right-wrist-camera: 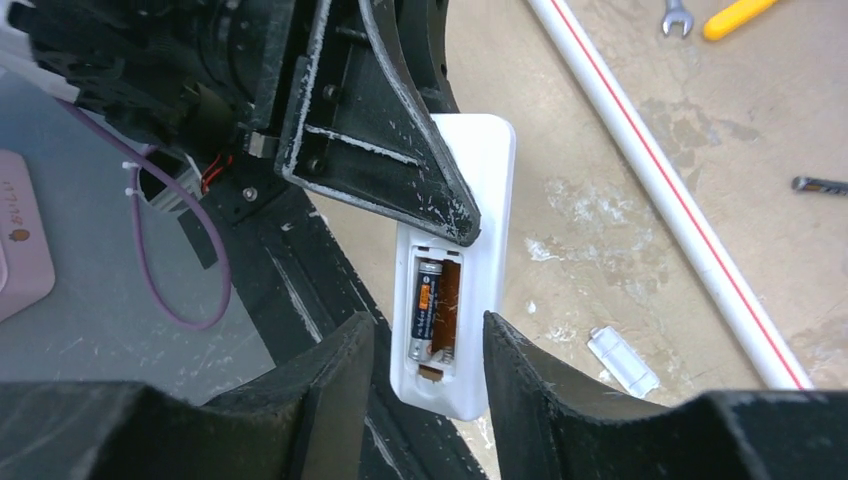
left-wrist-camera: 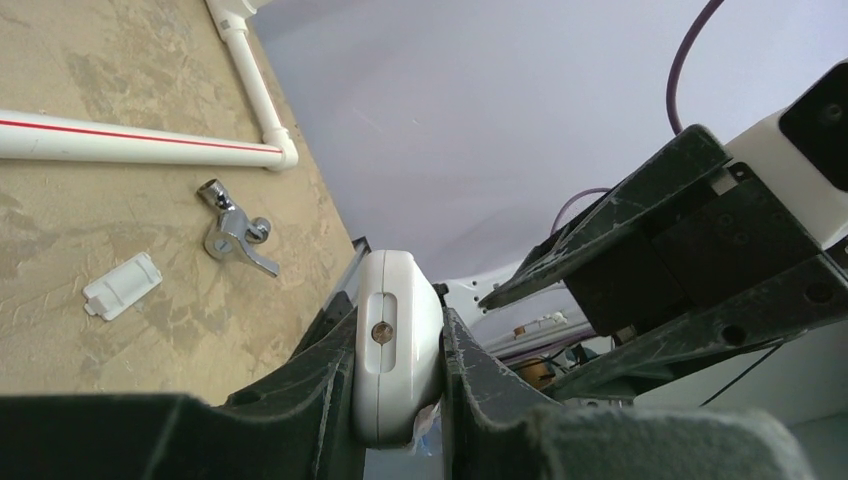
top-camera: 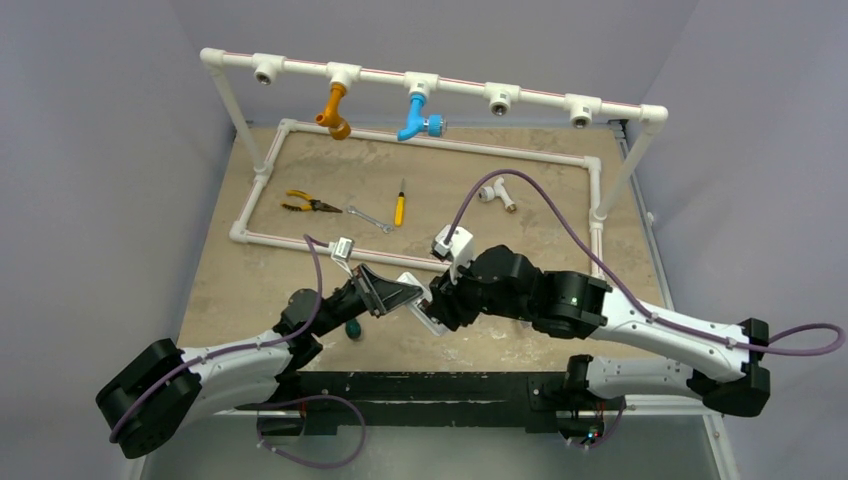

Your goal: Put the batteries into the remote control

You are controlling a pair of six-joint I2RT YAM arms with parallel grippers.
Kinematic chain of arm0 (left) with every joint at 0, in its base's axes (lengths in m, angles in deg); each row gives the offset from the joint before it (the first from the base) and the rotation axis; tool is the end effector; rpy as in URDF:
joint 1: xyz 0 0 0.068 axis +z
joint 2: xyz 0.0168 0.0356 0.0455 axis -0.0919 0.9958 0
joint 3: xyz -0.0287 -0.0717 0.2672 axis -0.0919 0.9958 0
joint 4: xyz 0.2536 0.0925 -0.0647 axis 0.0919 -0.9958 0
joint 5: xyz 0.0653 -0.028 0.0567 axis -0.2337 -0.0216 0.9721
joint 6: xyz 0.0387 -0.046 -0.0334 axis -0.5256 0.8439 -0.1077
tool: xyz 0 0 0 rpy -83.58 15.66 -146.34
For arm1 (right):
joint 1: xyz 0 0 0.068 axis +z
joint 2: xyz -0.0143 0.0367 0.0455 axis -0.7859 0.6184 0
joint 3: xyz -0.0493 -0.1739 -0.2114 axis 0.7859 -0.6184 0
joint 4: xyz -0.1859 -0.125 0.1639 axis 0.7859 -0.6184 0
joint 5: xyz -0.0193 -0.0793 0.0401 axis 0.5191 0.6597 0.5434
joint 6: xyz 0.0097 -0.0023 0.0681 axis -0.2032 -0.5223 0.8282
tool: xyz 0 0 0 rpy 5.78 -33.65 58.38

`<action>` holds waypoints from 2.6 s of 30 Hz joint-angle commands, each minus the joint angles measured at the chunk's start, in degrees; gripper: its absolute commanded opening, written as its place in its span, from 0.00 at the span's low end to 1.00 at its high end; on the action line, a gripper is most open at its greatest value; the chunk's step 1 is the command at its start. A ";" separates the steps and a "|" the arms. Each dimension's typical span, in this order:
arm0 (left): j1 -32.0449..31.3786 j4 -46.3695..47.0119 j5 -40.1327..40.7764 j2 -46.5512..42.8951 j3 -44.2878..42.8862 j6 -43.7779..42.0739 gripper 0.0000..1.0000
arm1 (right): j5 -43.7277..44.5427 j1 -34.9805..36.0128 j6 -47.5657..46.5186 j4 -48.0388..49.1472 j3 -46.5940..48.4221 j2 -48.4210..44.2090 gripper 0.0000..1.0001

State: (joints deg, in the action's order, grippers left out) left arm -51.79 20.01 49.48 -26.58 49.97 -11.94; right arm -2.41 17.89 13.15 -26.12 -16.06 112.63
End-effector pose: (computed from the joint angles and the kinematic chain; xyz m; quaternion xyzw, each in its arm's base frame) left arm 0.1347 -0.1603 0.1963 -0.0679 0.6397 -0.6994 0.3114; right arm 0.0965 0.2416 0.3448 -0.3489 0.8003 0.2997 0.3847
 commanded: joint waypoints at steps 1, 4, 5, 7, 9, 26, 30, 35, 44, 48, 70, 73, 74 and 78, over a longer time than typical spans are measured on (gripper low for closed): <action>-0.19 2.01 -3.78 0.36 -0.84 0.72 0.00 | -2.41 -0.13 -8.78 1.55 -0.03 -5.32 0.44; -0.15 2.42 -6.74 1.20 -1.30 1.09 0.00 | -10.46 -0.17 -22.71 1.69 -1.76 -8.57 0.46; -0.15 2.80 -7.61 1.57 -1.31 1.17 0.00 | -13.61 -0.17 -26.86 1.41 -2.39 -9.52 0.46; -0.17 3.26 -8.94 1.97 -1.23 1.29 0.00 | -21.42 -0.17 -36.68 -0.64 -3.46 -11.89 0.44; -0.30 3.01 -10.02 2.08 -1.18 1.32 0.00 | -26.49 -0.17 -44.61 -1.33 -5.33 -13.96 0.44; -0.85 2.06 -14.28 3.79 -3.51 0.85 0.00 | -37.50 -0.19 -61.84 1.99 -9.51 -8.08 0.34; -0.92 2.29 -14.27 3.87 -3.43 0.91 0.00 | -36.18 -0.22 -61.98 4.05 -10.47 -6.82 0.31; -0.94 2.65 -14.44 3.84 -3.38 1.11 0.00 | -35.03 -0.25 -61.76 5.50 -11.53 -6.12 0.31; -0.94 3.09 -14.55 3.81 -3.34 1.17 0.00 | -31.85 -0.26 -61.97 6.43 -12.67 -5.70 0.28; -0.94 3.29 -14.46 3.86 -3.25 1.18 0.00 | -31.18 -0.23 -62.20 6.13 -12.82 -5.60 0.27; -0.96 4.87 -14.38 4.21 -2.65 2.02 0.00 | -28.57 -0.26 -61.86 6.94 -14.35 -4.98 0.23; -0.97 5.31 -14.14 4.23 -2.46 2.27 0.00 | -27.98 -0.26 -61.74 7.31 -14.44 -4.82 0.23; -1.02 5.51 -14.09 4.20 -2.41 2.44 0.00 | -27.79 -0.26 -61.74 7.48 -14.50 -4.81 0.22; -0.96 6.58 -14.10 4.39 -2.27 3.05 0.00 | -27.38 -0.26 -61.31 8.64 -15.03 -4.81 0.21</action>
State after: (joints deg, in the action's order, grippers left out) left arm -52.34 19.20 35.95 -21.97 48.59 -10.85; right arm -32.42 17.89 -48.20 -20.24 -29.72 107.54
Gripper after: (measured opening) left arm 0.255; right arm 0.221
